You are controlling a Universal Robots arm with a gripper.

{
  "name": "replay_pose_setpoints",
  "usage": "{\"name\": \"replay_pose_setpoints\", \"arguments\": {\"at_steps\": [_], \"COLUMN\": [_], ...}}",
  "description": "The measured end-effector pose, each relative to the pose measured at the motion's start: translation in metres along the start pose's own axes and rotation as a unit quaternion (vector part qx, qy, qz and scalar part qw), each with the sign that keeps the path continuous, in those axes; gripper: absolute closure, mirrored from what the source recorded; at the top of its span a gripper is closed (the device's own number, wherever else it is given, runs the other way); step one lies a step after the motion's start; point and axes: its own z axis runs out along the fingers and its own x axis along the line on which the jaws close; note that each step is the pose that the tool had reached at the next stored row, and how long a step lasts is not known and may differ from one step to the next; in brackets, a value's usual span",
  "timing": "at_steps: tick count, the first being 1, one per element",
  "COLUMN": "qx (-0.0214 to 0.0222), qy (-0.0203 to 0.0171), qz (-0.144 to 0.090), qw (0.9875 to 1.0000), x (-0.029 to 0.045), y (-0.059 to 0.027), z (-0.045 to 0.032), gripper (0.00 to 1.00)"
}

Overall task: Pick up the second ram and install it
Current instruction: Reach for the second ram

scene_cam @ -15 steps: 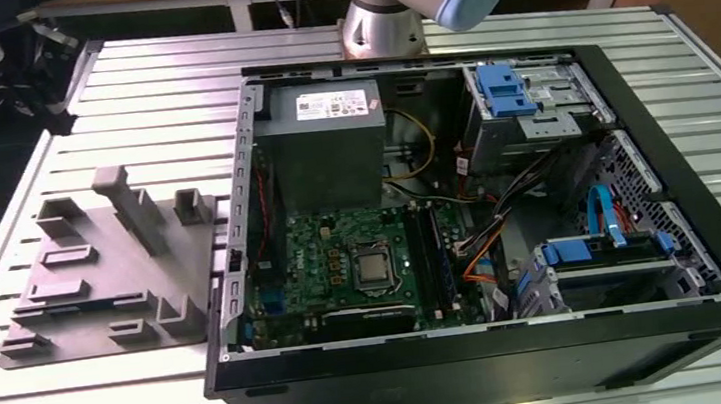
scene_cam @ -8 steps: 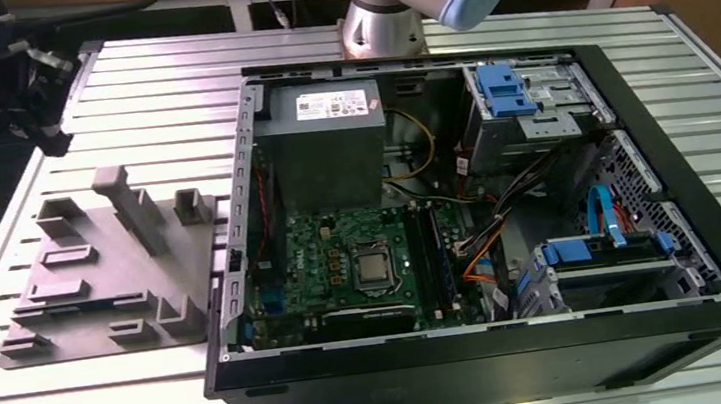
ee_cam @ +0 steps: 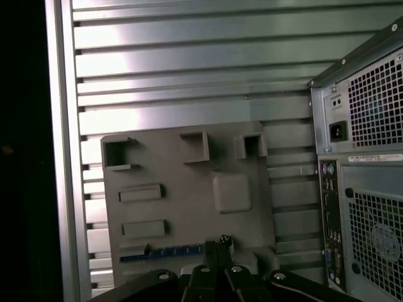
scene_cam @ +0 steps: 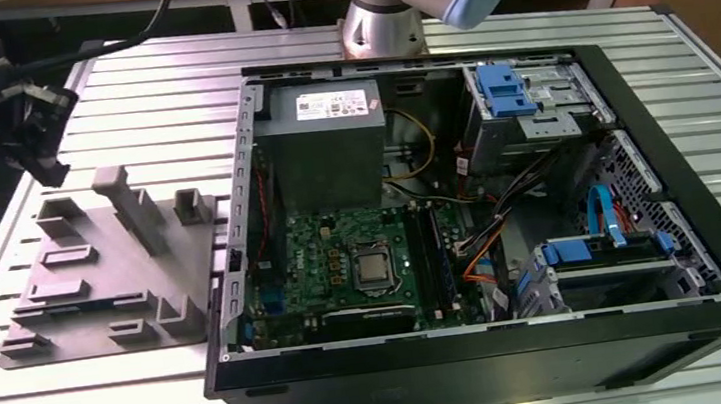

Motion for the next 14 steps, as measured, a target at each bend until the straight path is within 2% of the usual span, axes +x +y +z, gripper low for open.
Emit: {"name": "replay_pose_setpoints", "arguments": {"at_steps": [4, 9, 14], "qx": [0.0001, 0.0, 0.0], "qy": [0.0001, 0.0, 0.0], "qz": [0.0, 0.0, 0.0], "qw": [1.0, 1.0, 1.0], "x": [0.003, 0.0119, 0.0172], "y": [-0.0052, -0.0087, -0.0141], "z": [0.0064, 0.0124, 0.0201], "gripper": [0.93, 0.93, 0.93]}}
